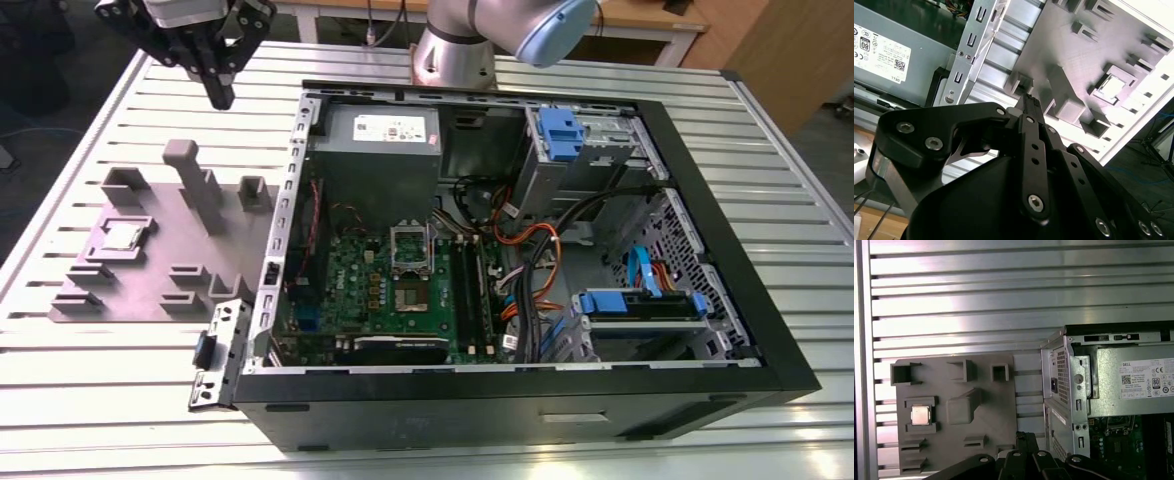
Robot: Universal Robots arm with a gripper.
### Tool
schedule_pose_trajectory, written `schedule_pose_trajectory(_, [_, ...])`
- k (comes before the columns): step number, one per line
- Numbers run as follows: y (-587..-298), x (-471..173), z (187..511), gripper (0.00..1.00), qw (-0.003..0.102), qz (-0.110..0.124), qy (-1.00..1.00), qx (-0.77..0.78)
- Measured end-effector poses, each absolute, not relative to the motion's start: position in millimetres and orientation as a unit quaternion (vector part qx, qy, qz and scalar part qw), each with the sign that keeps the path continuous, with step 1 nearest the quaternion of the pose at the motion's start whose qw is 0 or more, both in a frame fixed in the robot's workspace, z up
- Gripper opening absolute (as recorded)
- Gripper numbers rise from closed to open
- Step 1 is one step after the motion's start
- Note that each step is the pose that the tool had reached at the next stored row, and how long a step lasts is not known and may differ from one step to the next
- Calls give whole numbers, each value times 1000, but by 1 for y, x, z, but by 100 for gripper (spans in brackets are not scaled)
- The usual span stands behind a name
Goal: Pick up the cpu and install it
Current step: 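Reach for the cpu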
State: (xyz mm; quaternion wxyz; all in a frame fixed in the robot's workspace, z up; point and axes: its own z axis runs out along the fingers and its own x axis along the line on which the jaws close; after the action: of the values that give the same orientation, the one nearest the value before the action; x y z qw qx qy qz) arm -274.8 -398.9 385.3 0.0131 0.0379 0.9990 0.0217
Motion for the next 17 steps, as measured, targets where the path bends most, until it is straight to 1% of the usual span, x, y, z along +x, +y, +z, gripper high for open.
schedule_pose_trajectory(17, [-399, -279, 385, 11, 13, 22, 999, 38])
